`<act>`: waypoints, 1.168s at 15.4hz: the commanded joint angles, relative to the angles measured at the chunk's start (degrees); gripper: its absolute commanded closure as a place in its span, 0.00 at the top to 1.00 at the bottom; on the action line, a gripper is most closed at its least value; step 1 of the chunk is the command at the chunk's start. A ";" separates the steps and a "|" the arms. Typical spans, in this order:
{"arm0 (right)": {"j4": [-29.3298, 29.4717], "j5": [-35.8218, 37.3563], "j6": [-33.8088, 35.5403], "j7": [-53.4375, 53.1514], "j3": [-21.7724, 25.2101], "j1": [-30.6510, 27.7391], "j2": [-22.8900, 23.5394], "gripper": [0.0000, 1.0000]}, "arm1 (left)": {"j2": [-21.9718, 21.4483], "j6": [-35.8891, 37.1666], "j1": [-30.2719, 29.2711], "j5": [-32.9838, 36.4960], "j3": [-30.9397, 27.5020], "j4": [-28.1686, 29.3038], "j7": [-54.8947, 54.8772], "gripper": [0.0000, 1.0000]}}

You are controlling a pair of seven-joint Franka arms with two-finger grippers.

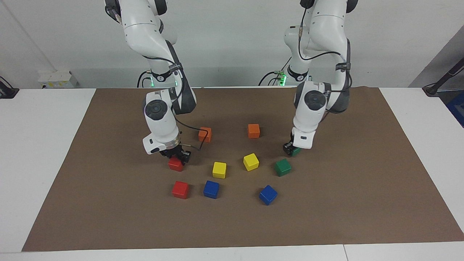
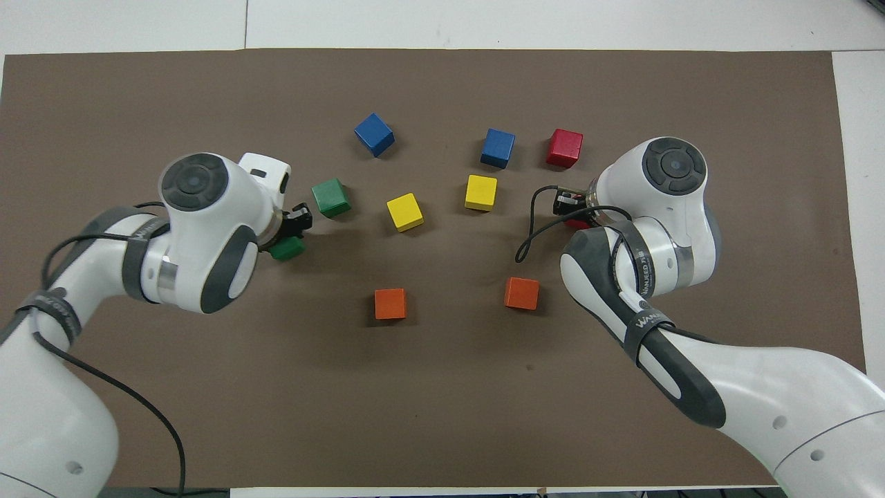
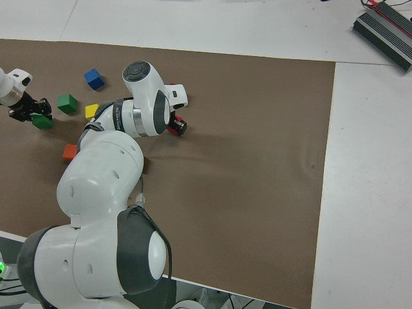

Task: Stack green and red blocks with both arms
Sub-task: 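Carry the green cube outward with the left gripper while the right gripper carries red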

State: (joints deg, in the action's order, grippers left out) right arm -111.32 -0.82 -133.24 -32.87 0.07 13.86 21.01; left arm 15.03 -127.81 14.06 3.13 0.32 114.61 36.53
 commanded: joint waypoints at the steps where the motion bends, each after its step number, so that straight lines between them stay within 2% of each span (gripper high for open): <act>1: -0.31 -0.23 -0.54 -0.18 0.10 -0.06 -0.36 0.00 | -0.61 1.52 -10.25 0.83 0.64 -1.32 -21.24 0.00; 3: -0.22 0.12 0.87 5.50 0.45 -1.28 -1.32 0.00 | 0.00 0.90 -15.27 0.39 0.65 -1.93 -36.20 0.00; 4: -0.39 0.12 1.66 9.37 0.46 -2.68 -2.37 0.00 | 1.48 -0.06 -16.68 0.30 0.73 -2.20 -39.32 0.00; 8: -4.08 0.12 2.19 25.37 0.37 -10.23 -6.68 0.00 | 4.04 -3.50 -18.10 0.30 0.65 -1.85 -47.31 0.00; 12: -8.56 0.12 -1.66 35.58 0.28 -17.09 -7.83 0.00 | 4.48 -5.77 -18.37 0.13 0.65 -0.89 -49.36 0.00; 13: -9.17 0.12 -1.85 37.08 0.28 -18.24 -7.92 0.00 | 4.48 -6.74 -18.37 0.12 0.65 -0.10 -49.28 0.47; 14: -9.53 0.12 -2.37 38.48 0.28 -19.04 -8.09 0.00 | 4.48 -7.10 -18.45 0.12 0.65 0.34 -48.93 0.99; 17: -11.29 0.12 -5.44 40.52 0.28 -20.71 -8.18 0.00 | 3.61 -5.18 -19.33 -0.05 0.65 -0.79 -48.58 1.00; 18: -11.38 0.12 -5.97 40.78 0.28 -20.71 -8.09 0.00 | 2.91 -1.95 -19.33 -0.92 0.65 -2.62 -48.23 1.00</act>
State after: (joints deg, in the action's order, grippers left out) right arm -120.22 -0.74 -137.09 6.38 1.25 -5.87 14.80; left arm 18.98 -132.25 -4.25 3.12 0.52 113.62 -11.55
